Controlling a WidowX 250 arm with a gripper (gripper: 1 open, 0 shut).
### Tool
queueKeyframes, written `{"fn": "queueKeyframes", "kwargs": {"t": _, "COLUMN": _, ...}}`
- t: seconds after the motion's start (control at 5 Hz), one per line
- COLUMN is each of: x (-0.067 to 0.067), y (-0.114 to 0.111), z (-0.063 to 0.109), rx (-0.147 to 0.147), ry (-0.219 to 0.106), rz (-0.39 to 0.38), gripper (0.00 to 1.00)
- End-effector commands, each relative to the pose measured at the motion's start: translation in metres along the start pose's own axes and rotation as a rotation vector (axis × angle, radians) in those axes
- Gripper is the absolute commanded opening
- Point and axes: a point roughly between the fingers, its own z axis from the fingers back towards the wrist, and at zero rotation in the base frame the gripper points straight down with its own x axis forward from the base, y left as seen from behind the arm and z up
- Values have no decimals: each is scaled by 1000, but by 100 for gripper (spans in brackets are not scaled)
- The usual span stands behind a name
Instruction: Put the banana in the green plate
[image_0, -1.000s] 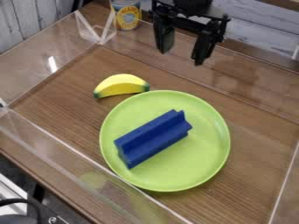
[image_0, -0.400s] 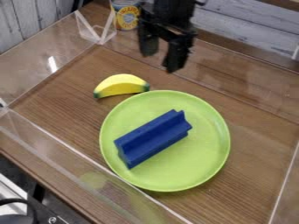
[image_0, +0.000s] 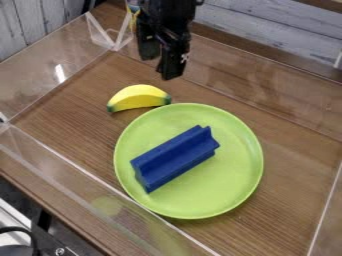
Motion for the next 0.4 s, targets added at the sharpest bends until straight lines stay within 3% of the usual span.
{"fn": "queueKeyframes", "kwargs": {"t": 0.0, "x": -2, "y": 12, "z": 2, "rx": 31, "ry": -28, "rz": -26, "gripper": 100}}
{"fn": "queueKeyframes", "kwargs": {"t": 0.2, "x": -4, "y": 17, "z": -5, "rx": 30, "ry": -29, "rz": -49, "gripper": 100}}
